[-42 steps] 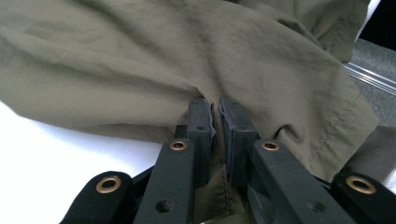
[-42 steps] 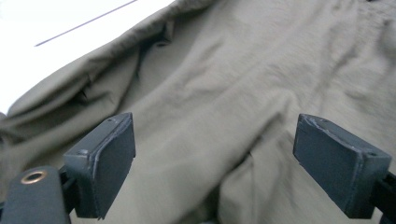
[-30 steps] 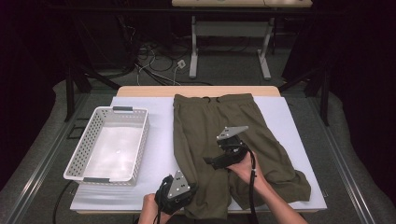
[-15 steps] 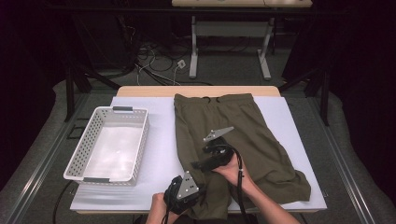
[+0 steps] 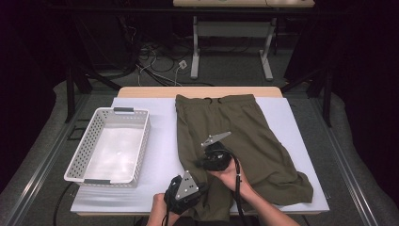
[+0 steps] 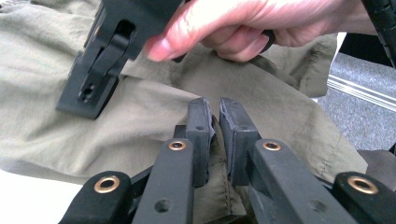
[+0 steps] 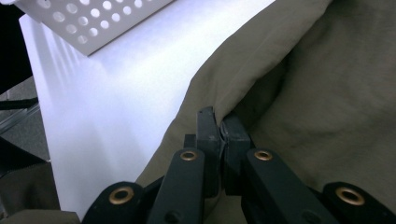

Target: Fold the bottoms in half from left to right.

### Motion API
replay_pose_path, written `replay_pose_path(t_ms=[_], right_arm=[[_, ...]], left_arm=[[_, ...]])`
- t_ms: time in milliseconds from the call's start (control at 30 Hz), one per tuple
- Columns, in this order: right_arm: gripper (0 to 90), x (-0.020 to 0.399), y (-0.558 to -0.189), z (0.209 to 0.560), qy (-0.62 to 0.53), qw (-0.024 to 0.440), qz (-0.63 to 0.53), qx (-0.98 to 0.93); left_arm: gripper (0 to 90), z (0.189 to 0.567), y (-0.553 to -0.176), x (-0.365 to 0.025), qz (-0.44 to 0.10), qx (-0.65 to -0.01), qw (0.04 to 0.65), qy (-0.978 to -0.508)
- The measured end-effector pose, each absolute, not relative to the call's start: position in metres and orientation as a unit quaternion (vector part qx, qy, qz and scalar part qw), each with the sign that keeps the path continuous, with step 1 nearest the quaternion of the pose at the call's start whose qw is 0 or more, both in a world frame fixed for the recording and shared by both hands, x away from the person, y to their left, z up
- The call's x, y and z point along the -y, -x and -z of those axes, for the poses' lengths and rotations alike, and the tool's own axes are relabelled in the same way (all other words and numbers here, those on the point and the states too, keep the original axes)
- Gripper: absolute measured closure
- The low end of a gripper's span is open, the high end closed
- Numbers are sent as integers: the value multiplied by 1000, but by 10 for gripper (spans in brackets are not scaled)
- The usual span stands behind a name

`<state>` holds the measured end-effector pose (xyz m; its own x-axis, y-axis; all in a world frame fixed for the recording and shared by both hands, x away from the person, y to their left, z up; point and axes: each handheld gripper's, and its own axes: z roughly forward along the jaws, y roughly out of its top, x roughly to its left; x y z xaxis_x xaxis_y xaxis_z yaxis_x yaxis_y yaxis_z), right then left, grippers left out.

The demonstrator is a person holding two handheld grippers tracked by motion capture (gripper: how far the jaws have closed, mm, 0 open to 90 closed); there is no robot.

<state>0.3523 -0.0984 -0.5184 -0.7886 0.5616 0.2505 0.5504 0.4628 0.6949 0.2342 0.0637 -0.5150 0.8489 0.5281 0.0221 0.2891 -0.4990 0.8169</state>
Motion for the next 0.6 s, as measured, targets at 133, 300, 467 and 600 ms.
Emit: replay_pose_path(t_ms=[133,300,467,600], right_arm=[[890,109,-352,511,-335,25,-413,-847],[890,127,-351,499,-351,31,-427,-833],[890,145,-350,491,-366,45,-435,-822],[890,162,-346,485,-375,54,-442,-813]], left_arm=[[632,512,-234,-69,-127,-236,449,-852],[327,505,-231,-83,-124,-237,452,-851],[153,500,-232,-99,-133,-246,442,-852],[71,506,-232,-112,-135,-265,424,-856]])
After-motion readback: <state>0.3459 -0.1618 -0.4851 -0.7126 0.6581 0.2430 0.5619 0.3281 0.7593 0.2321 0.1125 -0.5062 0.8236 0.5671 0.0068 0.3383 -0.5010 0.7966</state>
